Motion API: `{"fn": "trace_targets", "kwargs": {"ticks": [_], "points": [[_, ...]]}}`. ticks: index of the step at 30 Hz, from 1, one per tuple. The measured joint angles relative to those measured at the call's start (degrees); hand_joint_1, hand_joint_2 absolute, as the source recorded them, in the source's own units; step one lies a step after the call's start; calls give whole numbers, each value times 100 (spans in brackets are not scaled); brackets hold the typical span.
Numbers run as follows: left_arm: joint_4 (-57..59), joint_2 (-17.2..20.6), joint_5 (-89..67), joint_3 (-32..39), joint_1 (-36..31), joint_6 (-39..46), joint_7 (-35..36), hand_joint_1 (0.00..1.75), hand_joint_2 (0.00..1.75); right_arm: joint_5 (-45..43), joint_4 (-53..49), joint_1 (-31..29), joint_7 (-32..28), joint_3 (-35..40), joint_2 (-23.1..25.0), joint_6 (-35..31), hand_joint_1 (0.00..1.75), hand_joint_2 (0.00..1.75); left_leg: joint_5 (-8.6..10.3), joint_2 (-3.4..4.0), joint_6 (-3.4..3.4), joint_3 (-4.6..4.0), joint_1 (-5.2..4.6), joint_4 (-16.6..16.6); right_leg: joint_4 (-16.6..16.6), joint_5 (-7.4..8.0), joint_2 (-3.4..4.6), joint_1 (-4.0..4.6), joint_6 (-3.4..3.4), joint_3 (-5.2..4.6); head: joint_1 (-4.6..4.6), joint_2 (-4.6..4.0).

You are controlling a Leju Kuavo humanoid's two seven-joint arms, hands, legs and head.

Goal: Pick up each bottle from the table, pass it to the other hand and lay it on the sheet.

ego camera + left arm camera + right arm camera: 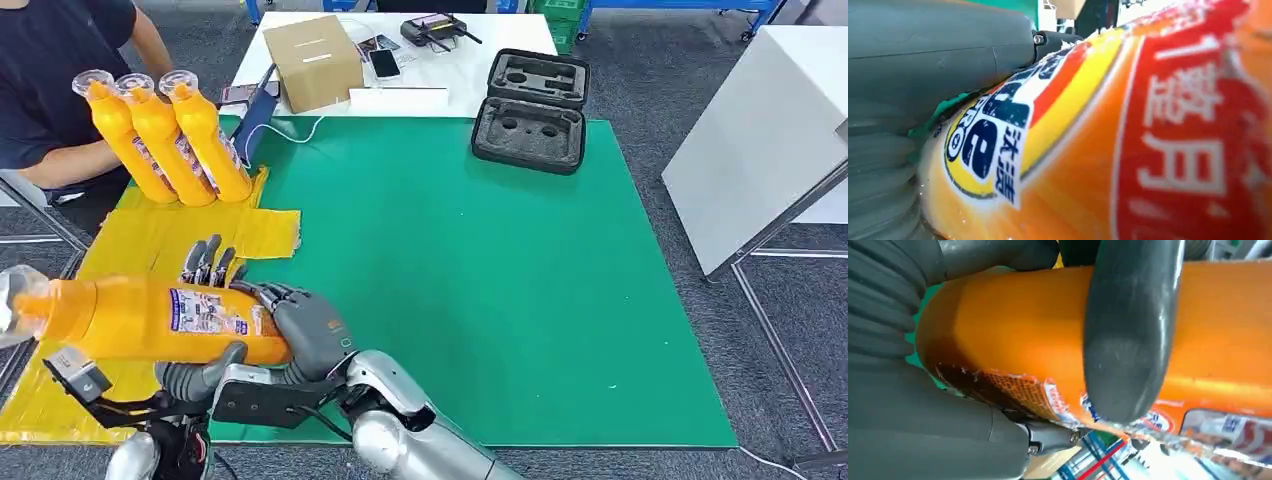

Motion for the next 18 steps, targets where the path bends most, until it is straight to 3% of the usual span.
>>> {"fn": "trace_targets", "kwargs": {"ticks": [18], "points": [[-15,-105,157,123,203,66,-120,175,175,66,291,0,-70,120,-4,-4,175,175,0,2,0,0,0,1,-1,0,1,-1,0,-4,0,0]]}}
